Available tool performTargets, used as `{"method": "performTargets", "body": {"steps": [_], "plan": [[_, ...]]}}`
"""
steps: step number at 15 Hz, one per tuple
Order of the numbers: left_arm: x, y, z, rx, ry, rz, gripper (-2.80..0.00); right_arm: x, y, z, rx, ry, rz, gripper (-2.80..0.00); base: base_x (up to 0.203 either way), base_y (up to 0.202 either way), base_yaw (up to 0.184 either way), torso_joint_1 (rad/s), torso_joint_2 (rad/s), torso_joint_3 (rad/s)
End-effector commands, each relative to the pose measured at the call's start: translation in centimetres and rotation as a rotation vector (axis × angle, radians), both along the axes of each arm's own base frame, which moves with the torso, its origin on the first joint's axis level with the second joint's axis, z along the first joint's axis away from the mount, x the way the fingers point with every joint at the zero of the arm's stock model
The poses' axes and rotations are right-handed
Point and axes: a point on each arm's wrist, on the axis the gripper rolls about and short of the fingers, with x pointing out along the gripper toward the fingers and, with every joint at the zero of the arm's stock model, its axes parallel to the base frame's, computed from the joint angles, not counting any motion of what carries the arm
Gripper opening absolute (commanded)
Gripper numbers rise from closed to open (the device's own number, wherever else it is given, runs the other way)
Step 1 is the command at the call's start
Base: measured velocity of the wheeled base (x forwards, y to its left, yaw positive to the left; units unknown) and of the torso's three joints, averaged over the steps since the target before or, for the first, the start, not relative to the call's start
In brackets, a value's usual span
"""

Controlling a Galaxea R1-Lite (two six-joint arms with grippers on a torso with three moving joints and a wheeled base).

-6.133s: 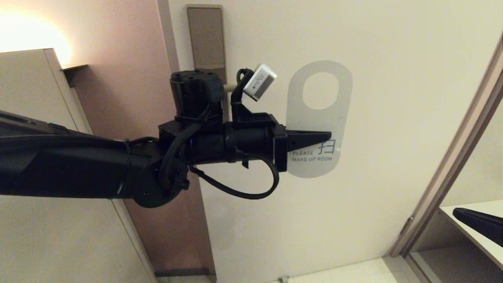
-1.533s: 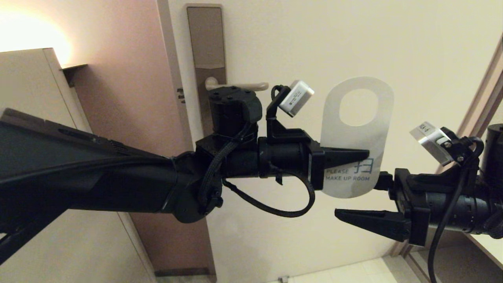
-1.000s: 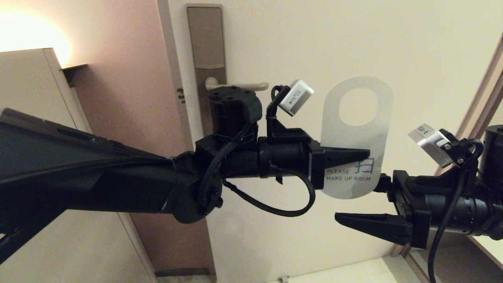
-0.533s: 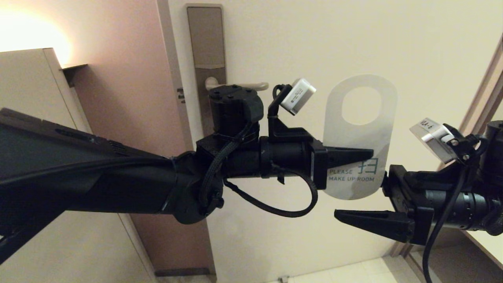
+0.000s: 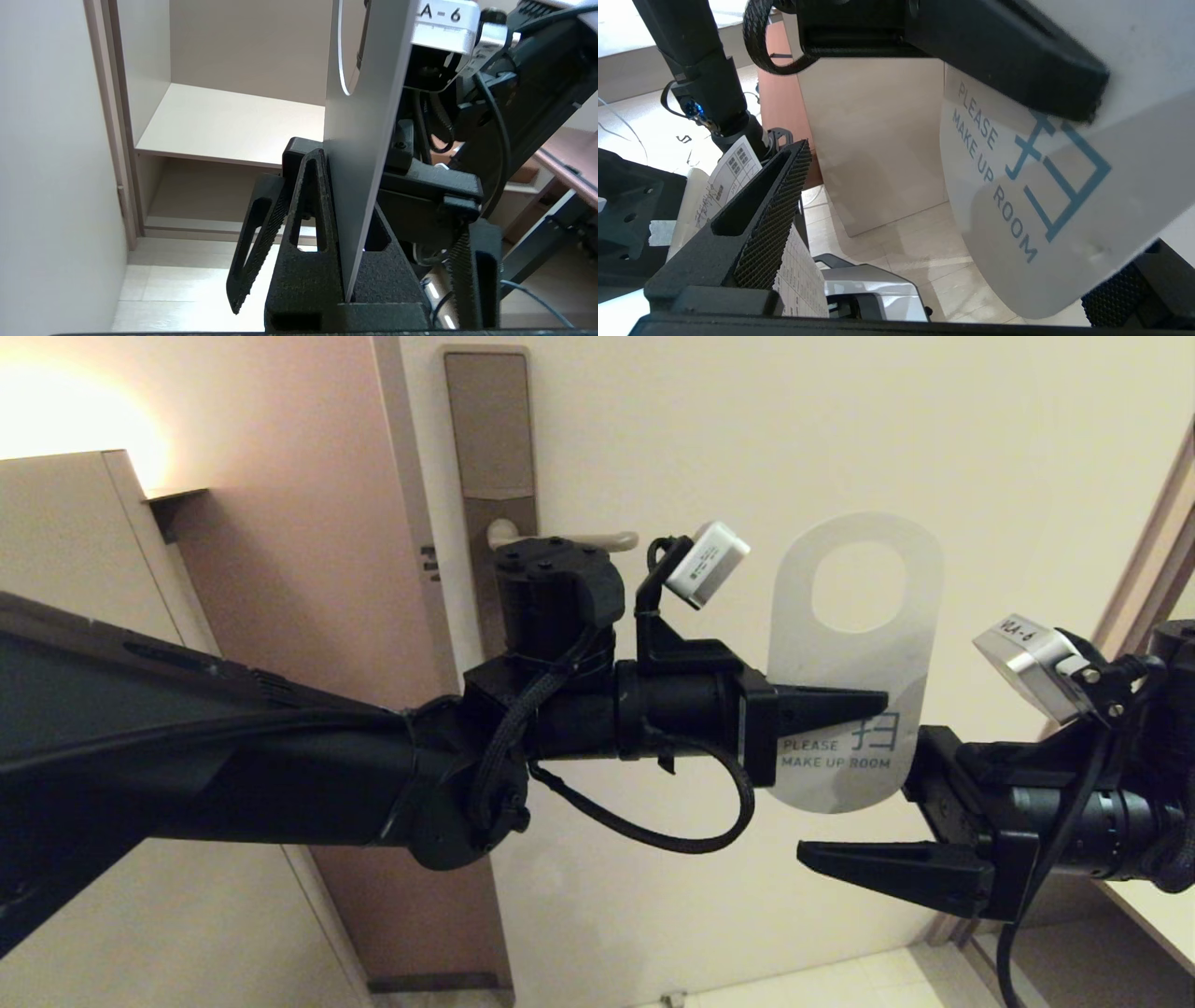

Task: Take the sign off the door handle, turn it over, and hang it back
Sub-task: Hand it to the other hand

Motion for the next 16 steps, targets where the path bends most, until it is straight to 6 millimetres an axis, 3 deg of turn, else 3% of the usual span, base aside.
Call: {"method": "performTargets", "body": {"steps": [1, 16], "plan": [[-0.1, 0.1, 0.2, -0.006, 0.001, -0.005, -2.8, 0.2, 0.1, -0.1, 0.001, 0.0, 0.005, 0.0, 0.0, 0.0, 0.0, 0.0, 0.0, 0.0], [-0.4, 0.6, -0.3, -0.007, 0.007, -0.004, -2.8, 1.4, -0.8, -0.4, 0.003, -0.006, -0.046, 0.0, 0.0, 0.0, 0.0, 0.0, 0.0, 0.0]]}}
